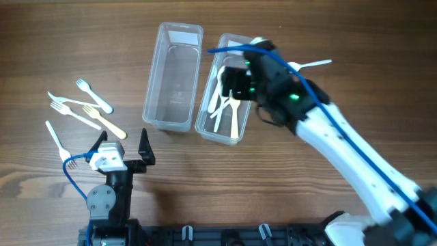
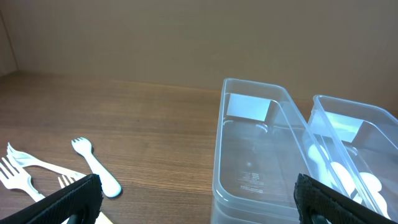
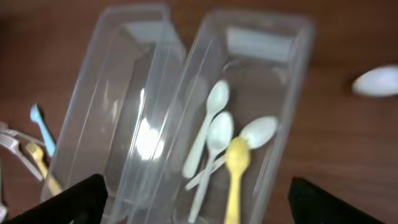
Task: Pack container
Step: 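Place the white spoon into the right container, then grasp the last white spoon with the right gripper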
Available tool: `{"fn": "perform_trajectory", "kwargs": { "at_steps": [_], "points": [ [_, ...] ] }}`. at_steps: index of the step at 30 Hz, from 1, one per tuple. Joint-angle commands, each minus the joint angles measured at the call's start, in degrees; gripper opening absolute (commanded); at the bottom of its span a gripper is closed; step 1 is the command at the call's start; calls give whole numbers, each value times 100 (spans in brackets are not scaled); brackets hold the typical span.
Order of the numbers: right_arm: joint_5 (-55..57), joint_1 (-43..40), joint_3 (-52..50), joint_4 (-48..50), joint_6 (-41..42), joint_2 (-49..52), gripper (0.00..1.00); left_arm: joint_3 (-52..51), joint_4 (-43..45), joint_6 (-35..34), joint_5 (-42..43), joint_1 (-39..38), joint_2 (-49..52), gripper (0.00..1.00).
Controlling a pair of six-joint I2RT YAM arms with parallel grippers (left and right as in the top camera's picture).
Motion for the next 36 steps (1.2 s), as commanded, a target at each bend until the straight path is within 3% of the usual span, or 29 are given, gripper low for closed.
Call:
{"fn": "perform_trajectory", "kwargs": {
  "at_steps": [1, 3, 4, 9, 11, 15, 25, 31, 36],
  "points": [
    [2439, -166, -7, -448, -2470, -710, 99, -37, 15, -57, -55, 37, -42, 100],
    [3657, -363, -7, -769, -2675, -789, 100, -37, 15, -55, -55, 37, -42, 100],
    [3648, -564, -7, -796, -2636, -789, 100, -37, 15, -55, -55, 37, -42, 100],
    [1390, -1690, -7, 428, -2590, -476, 100, -37, 15, -55, -55, 37, -42, 100],
    [684, -2033, -7, 953, -2922, -212, 100, -37, 15, -55, -55, 37, -42, 100],
    [476, -2437, -7, 1650, -3167, 522, 100, -37, 15, -55, -55, 37, -42, 100],
    [470, -2876, -7, 3075, -3324, 2660, 100, -37, 15, -55, -55, 37, -42, 100],
    [-57, -3101, -7, 3200, -3320, 3703, 100, -37, 15, -55, -55, 37, -42, 100],
    [-66, -3097, -7, 2909, -3318, 3853, 100, -37, 15, -55, -55, 37, -42, 100]
  ]
}}
